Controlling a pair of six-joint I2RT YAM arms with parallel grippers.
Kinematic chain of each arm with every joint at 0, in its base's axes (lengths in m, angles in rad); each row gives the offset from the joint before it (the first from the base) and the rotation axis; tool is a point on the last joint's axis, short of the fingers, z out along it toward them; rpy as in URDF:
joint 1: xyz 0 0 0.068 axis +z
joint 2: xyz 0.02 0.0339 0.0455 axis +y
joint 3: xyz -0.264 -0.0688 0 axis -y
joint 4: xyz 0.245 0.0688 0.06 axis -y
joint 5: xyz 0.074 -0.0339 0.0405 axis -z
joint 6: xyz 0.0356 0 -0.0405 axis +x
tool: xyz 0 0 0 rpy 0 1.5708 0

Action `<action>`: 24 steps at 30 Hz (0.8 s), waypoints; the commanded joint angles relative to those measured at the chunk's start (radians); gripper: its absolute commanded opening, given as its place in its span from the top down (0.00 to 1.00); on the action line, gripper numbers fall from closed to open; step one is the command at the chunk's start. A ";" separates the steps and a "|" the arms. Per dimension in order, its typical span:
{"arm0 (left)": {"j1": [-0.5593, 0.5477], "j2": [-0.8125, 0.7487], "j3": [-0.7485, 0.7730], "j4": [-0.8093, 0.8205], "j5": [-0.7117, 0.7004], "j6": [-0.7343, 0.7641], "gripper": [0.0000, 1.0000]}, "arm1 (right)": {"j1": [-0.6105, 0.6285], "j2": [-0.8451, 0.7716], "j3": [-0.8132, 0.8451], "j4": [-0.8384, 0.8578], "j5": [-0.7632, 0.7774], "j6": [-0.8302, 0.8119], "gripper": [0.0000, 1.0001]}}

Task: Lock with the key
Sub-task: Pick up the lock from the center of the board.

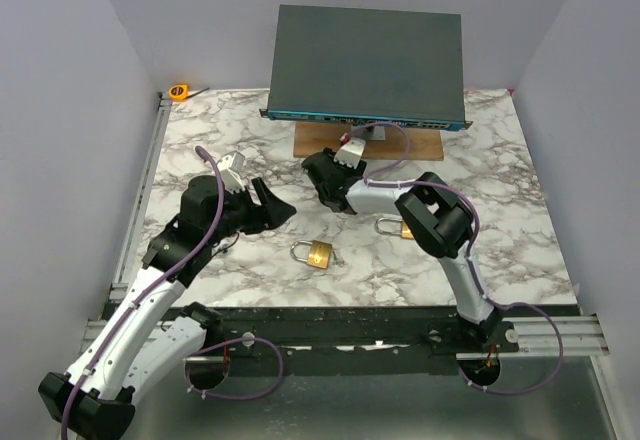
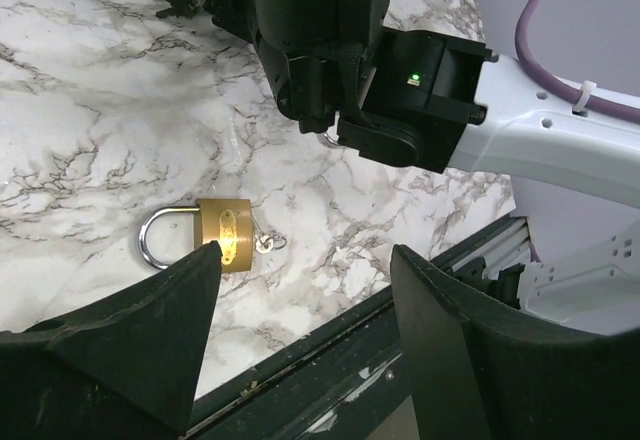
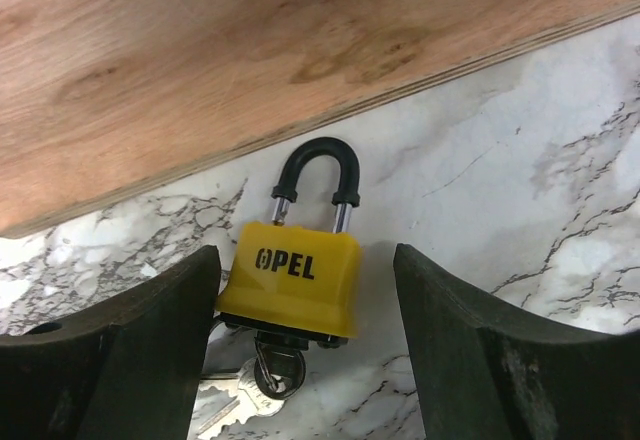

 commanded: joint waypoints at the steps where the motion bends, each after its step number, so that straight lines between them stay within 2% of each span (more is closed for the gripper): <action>1: 0.009 -0.001 0.023 -0.001 0.031 0.003 0.33 | -0.004 0.059 0.001 -0.088 0.009 -0.033 0.28; 4: 0.009 -0.004 0.023 -0.003 0.026 0.003 0.34 | -0.004 0.045 -0.033 -0.079 -0.004 -0.032 0.38; 5: 0.009 -0.004 0.023 -0.004 0.024 0.002 0.34 | -0.004 0.034 -0.051 -0.061 -0.014 -0.048 0.44; 6: 0.009 -0.005 0.020 -0.004 0.023 0.000 0.34 | -0.004 0.023 -0.072 -0.024 -0.029 -0.066 0.53; 7: 0.010 -0.006 0.019 -0.004 0.020 -0.003 0.34 | -0.004 0.006 -0.090 -0.009 -0.048 -0.078 0.70; 8: 0.010 -0.004 0.017 -0.004 0.017 -0.008 0.34 | -0.003 -0.021 -0.115 0.010 -0.071 -0.098 0.78; 9: 0.010 -0.004 0.015 -0.006 0.014 -0.013 0.33 | -0.002 -0.048 -0.149 0.033 -0.094 -0.114 0.83; 11: 0.016 0.000 0.010 -0.007 0.005 -0.034 0.33 | -0.002 -0.128 -0.233 0.107 -0.161 -0.156 0.88; 16: 0.047 0.037 -0.006 0.012 0.032 -0.089 0.33 | -0.002 -0.371 -0.446 0.257 -0.368 -0.246 0.95; 21: 0.070 0.083 -0.008 0.066 0.106 -0.130 0.34 | -0.003 -0.625 -0.627 0.376 -0.632 -0.347 0.96; 24: 0.079 0.116 0.014 0.087 0.173 -0.137 0.36 | -0.002 -0.766 -0.696 0.386 -0.770 -0.374 0.96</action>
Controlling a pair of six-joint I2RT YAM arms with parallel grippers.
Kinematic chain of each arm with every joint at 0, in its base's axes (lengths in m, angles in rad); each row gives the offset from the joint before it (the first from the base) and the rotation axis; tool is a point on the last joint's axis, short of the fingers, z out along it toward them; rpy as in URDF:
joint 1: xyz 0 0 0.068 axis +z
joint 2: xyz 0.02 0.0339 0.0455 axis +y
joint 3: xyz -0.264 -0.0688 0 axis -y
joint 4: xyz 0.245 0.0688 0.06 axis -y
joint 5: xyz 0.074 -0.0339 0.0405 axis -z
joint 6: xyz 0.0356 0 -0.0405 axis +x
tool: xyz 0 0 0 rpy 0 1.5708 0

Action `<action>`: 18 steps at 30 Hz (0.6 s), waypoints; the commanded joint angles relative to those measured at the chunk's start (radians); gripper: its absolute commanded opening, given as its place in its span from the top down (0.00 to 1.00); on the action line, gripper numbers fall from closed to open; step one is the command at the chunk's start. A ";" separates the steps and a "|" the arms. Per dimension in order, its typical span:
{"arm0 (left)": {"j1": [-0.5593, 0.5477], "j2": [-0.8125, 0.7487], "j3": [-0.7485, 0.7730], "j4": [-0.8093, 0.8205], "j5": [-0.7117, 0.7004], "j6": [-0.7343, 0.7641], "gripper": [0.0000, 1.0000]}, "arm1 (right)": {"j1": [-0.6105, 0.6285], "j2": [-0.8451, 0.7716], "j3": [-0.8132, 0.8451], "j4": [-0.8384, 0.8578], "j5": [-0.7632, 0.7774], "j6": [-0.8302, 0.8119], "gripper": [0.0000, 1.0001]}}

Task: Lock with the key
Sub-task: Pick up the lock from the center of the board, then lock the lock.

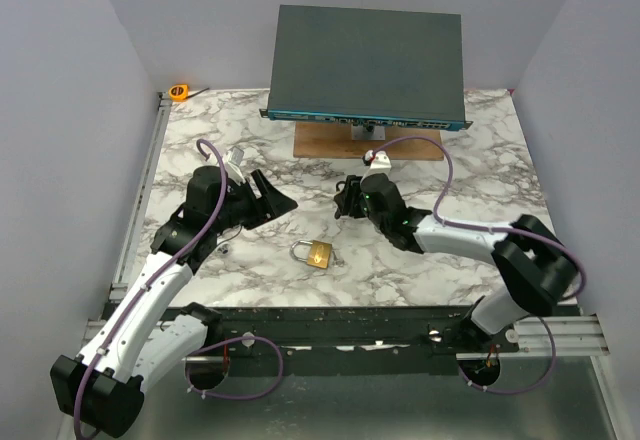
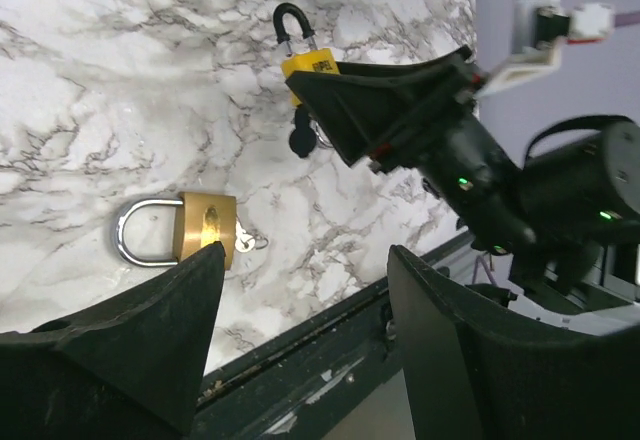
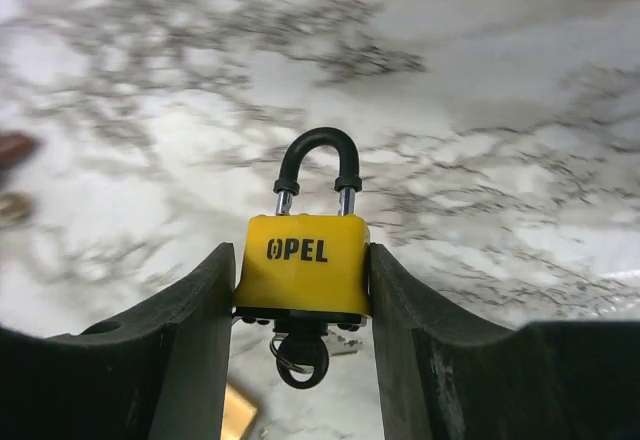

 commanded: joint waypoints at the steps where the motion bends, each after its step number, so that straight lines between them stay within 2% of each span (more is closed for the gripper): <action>1: 0.017 0.041 0.031 0.055 0.132 -0.031 0.36 | 0.002 -0.201 -0.067 0.127 -0.314 -0.096 0.96; 3: 0.019 0.057 0.058 0.046 0.156 -0.019 0.37 | 0.003 -0.266 -0.060 0.080 -0.450 -0.122 0.96; 9: 0.040 0.090 0.113 0.037 0.274 -0.020 0.41 | 0.002 -0.417 -0.031 -0.021 -0.715 -0.134 0.98; 18: 0.051 0.095 0.190 -0.011 0.369 -0.040 0.45 | 0.002 -0.494 0.131 -0.243 -0.919 -0.207 0.99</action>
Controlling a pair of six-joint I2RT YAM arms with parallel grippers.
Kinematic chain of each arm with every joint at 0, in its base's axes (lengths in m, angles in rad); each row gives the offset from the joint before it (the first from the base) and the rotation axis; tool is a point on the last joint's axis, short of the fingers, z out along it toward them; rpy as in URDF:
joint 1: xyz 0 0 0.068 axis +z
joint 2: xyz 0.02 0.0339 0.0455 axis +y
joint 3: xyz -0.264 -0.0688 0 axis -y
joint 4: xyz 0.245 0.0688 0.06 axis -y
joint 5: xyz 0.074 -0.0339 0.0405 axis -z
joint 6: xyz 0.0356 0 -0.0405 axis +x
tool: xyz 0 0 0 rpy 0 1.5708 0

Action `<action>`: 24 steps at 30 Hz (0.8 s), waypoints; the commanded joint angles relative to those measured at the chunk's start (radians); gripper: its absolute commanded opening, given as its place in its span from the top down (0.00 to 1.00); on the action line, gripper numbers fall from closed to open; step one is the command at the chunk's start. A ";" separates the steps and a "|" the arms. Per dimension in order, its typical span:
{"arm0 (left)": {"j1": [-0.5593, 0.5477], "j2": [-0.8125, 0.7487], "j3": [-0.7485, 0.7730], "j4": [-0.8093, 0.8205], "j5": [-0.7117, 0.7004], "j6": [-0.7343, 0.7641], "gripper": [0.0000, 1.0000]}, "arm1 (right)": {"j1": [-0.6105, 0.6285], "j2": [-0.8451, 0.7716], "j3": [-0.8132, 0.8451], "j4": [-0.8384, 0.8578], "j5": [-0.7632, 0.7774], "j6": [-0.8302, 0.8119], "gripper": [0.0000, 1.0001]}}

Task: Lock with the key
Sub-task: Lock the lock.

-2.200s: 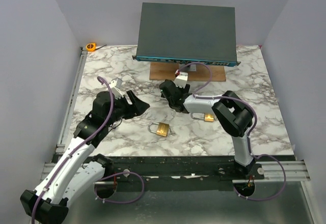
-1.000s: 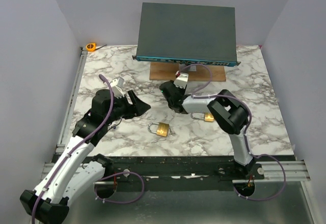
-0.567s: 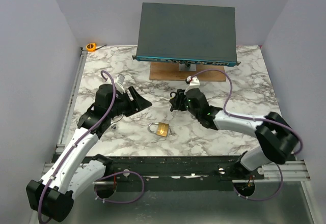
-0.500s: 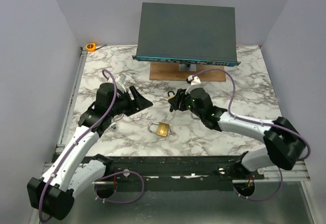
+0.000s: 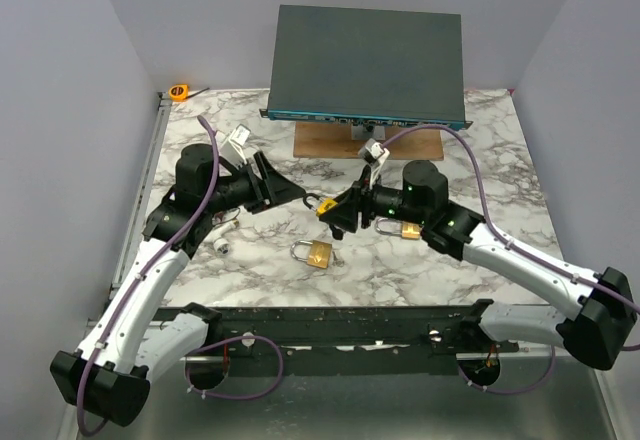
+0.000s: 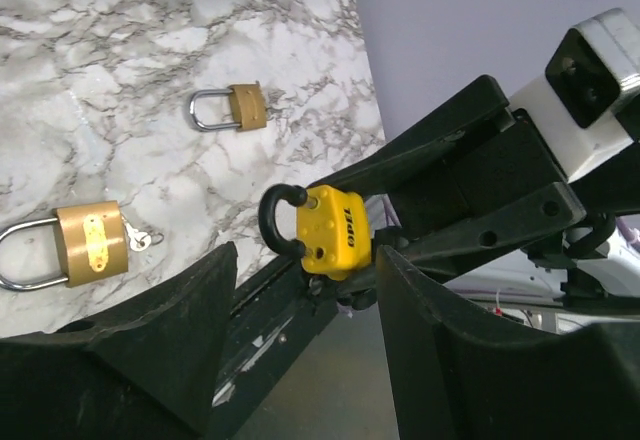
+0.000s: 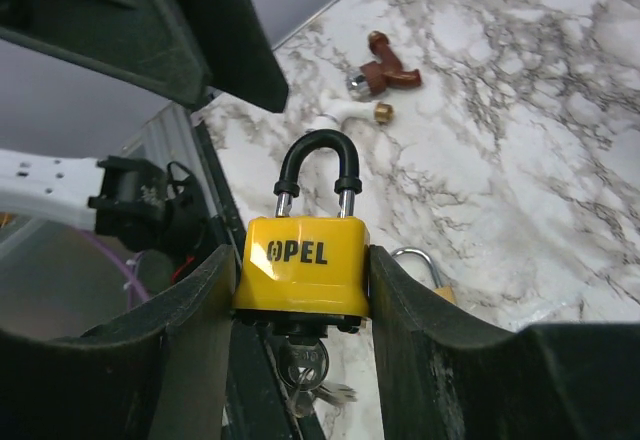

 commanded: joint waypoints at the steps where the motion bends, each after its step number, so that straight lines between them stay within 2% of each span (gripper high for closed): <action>1: 0.008 0.008 0.026 -0.030 0.088 -0.019 0.46 | 0.003 -0.042 0.110 -0.090 -0.180 -0.053 0.99; 13: 0.008 -0.001 0.029 -0.035 0.175 -0.076 0.49 | 0.003 -0.026 0.206 -0.193 -0.236 -0.114 0.99; 24: 0.007 0.023 0.039 -0.029 0.240 -0.105 0.62 | 0.016 -0.006 0.254 -0.213 -0.272 -0.146 0.99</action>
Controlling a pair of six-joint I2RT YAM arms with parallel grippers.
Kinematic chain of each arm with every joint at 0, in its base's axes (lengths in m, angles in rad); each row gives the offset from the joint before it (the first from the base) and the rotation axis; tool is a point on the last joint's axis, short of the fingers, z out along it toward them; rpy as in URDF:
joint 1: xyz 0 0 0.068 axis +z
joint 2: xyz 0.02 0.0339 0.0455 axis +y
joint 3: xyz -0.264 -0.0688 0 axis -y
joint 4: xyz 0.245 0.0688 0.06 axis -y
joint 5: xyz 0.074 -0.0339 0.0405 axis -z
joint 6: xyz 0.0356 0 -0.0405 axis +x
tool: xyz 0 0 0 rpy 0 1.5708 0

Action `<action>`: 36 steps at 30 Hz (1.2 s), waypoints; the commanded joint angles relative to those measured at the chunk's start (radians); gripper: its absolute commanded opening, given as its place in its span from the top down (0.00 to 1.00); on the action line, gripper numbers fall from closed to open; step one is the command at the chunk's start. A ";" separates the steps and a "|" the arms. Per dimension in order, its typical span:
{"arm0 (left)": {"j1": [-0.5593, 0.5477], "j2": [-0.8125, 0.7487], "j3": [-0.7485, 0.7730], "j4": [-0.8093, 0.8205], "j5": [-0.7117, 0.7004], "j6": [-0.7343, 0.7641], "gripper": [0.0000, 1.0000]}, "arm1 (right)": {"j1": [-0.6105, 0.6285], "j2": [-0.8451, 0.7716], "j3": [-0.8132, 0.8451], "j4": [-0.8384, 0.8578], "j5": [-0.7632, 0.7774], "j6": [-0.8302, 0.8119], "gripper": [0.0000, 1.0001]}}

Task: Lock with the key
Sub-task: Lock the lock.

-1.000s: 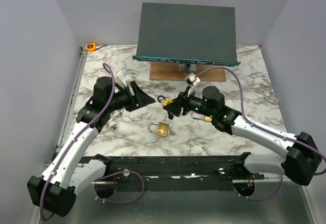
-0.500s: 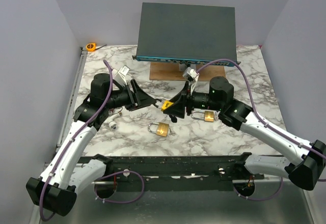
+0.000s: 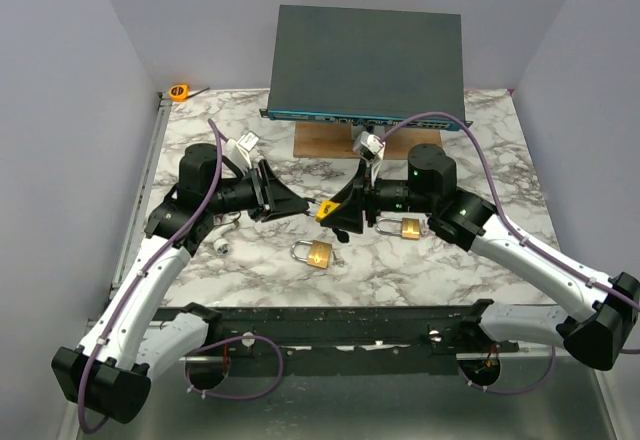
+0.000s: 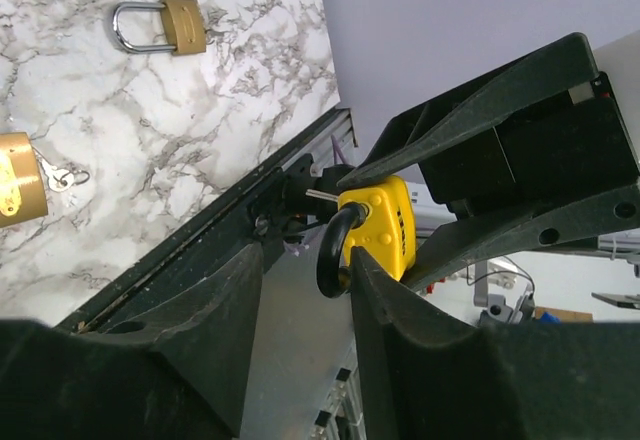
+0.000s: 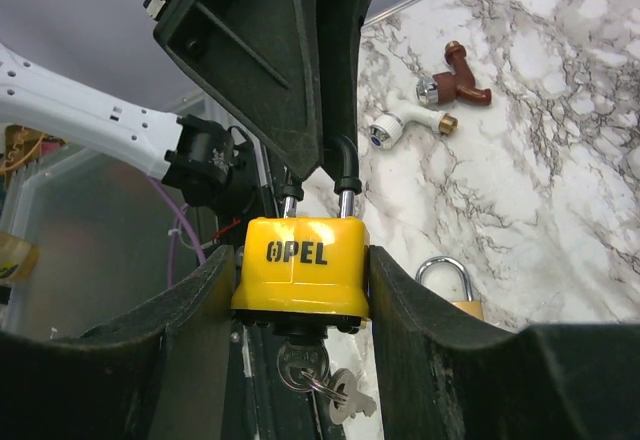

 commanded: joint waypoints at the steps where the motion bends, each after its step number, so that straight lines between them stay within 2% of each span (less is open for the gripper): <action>1: 0.004 0.013 0.025 0.008 0.060 -0.021 0.65 | 0.012 0.007 0.049 0.020 -0.053 -0.021 0.99; 14: -0.030 0.023 0.068 0.024 0.100 -0.067 0.80 | 0.021 -0.009 0.039 0.036 -0.044 -0.045 0.99; 15: -0.032 0.025 0.073 0.021 0.099 -0.067 0.83 | 0.021 -0.011 0.035 0.041 -0.045 -0.046 0.99; 18: -0.040 0.032 0.090 0.004 0.094 -0.058 1.00 | 0.021 -0.021 0.023 0.054 -0.035 -0.046 0.99; 19: -0.041 0.032 0.097 -0.007 0.090 -0.051 1.00 | 0.021 -0.025 0.017 0.058 -0.029 -0.044 0.99; 20: -0.044 0.032 0.109 -0.020 0.082 -0.037 1.00 | 0.021 -0.031 0.011 0.065 -0.026 -0.040 0.96; 21: -0.046 0.034 0.126 -0.033 0.074 -0.018 1.00 | 0.021 -0.037 -0.001 0.076 -0.020 -0.033 0.87; 23: -0.052 0.036 0.181 -0.080 0.046 0.034 1.00 | 0.021 -0.056 -0.035 0.134 -0.008 -0.003 0.49; 24: -0.056 0.039 0.230 -0.116 0.029 0.069 1.00 | 0.021 -0.065 -0.055 0.159 -0.005 0.015 0.36; 27: -0.070 0.043 0.360 -0.213 -0.040 0.197 1.00 | 0.021 -0.092 -0.113 0.256 -0.013 0.088 0.24; 29: -0.079 0.030 0.409 -0.210 -0.038 0.257 1.00 | 0.021 -0.116 -0.153 0.308 0.018 0.132 0.18; 32: -0.102 0.022 0.496 -0.254 -0.049 0.373 1.00 | 0.021 -0.158 -0.199 0.364 0.085 0.200 0.12; 36: -0.189 0.033 0.626 -0.370 -0.175 0.555 1.00 | 0.021 -0.196 -0.226 0.483 0.109 0.255 0.10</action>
